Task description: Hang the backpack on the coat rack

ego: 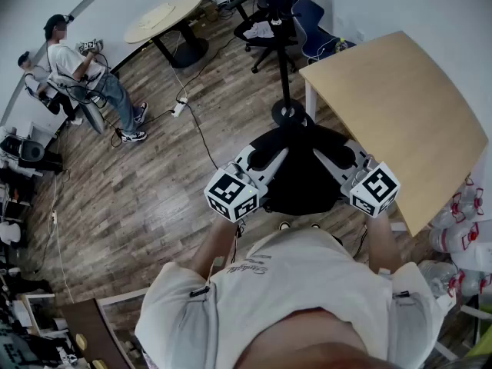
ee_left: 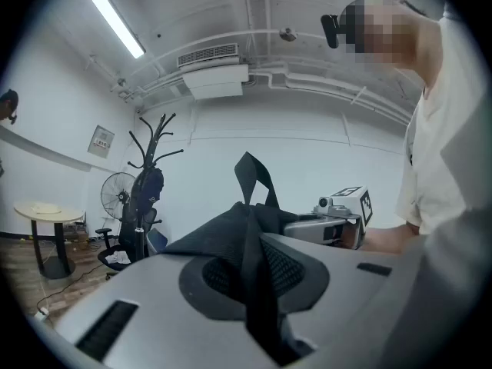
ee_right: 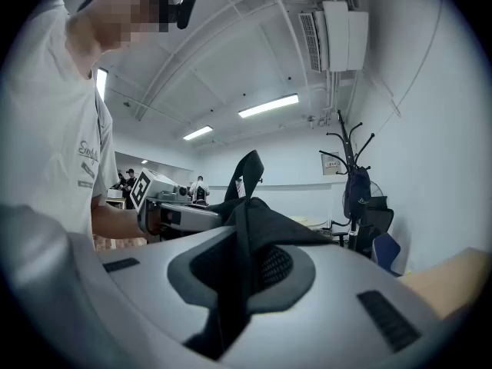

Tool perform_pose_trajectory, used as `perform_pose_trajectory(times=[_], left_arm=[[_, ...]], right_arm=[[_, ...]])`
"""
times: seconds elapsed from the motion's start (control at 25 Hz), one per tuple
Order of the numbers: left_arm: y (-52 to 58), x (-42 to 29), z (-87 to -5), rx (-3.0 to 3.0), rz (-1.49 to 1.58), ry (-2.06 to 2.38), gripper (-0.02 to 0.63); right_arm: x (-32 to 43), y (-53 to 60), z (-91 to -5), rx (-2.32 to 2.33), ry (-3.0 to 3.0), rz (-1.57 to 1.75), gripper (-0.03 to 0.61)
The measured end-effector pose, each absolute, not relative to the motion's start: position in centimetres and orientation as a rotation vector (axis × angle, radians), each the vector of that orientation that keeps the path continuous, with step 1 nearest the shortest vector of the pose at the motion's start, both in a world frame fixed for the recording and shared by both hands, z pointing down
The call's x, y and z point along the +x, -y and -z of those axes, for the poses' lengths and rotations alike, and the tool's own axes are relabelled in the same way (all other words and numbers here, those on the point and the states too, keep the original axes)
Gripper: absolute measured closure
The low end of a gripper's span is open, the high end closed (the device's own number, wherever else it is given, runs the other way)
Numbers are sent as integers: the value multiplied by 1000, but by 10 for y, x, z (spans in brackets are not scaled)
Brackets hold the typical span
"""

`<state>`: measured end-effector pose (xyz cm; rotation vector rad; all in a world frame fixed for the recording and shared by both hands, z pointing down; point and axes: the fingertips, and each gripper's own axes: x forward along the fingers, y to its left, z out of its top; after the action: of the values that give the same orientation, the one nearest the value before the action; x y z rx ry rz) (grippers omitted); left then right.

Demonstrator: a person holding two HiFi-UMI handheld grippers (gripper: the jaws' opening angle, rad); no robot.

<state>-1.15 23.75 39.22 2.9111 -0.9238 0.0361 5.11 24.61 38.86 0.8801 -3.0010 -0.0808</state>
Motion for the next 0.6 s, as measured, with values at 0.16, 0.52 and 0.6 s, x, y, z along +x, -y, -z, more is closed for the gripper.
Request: perform_pose_trajectory(times=[0.16, 0.52, 0.6], left_arm=[[-237, -26, -399, 2889, -10, 898, 566], [-226, -40, -420, 2877, -16, 839, 566], [-218, -42, -422, 2875, -27, 831, 566]], right_arm=[[37, -246, -395, 887, 2978, 83, 546], [22, -236, -416, 944, 2933, 6, 545], [21, -229, -418, 952, 2929, -10, 545]])
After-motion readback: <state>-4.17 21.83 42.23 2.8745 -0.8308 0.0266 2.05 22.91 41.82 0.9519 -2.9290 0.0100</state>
